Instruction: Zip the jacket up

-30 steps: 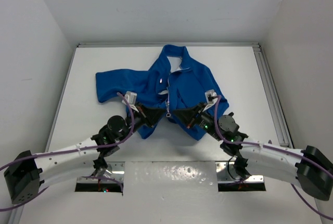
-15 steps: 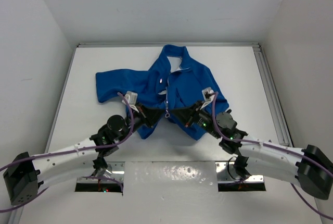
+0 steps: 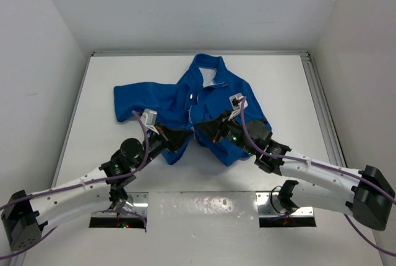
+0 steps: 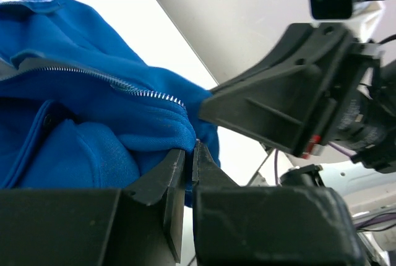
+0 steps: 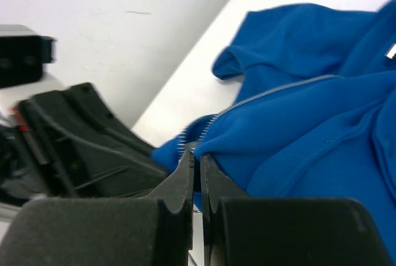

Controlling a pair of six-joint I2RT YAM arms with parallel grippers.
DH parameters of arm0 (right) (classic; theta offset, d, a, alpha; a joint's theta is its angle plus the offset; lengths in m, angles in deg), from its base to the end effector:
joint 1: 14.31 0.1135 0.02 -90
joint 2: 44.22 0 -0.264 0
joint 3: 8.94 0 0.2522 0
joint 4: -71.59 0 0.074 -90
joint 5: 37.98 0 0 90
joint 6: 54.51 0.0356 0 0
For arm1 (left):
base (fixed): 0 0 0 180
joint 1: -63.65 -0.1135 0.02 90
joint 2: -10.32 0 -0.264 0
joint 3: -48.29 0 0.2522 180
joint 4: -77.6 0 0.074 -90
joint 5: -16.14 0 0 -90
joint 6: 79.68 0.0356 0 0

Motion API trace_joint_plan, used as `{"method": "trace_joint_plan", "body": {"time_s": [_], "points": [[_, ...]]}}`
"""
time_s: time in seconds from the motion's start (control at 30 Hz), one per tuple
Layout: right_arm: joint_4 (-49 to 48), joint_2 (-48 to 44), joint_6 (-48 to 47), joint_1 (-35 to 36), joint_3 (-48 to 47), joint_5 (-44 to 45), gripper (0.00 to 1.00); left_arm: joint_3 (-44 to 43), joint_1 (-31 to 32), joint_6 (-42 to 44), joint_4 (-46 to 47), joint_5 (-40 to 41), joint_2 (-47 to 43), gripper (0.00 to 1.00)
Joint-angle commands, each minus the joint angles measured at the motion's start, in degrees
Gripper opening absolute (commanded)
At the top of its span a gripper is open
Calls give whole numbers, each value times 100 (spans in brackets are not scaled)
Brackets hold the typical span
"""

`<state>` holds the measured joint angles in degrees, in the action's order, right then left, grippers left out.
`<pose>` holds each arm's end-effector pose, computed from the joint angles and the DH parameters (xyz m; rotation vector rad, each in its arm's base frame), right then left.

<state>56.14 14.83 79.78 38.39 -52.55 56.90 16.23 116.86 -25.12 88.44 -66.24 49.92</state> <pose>0.1459 0.1865 0.2728 -0.0529 1.7160 1.2364 0.1090 -0.1379 0.2550 0.1374 1.6188 -1.1223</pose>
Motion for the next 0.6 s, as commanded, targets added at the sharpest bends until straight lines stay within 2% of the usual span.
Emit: {"method": "trace_joint_plan", "body": {"time_s": [0.0, 0.2, 0.47, 0.57], "points": [[-190, 116, -202, -6, -163, 487, 0, -68, 67, -270, 45, -753, -189, 0], [-269, 28, -307, -6, 207, 768, 0, -33, 67, -429, -113, -990, -312, 0], [345, -560, -369, -6, -144, 101, 0, 169, 67, -516, -482, -604, -383, 0], [530, -640, -395, -6, -276, 196, 0, 231, 67, -613, -245, -700, -251, 0]]}}
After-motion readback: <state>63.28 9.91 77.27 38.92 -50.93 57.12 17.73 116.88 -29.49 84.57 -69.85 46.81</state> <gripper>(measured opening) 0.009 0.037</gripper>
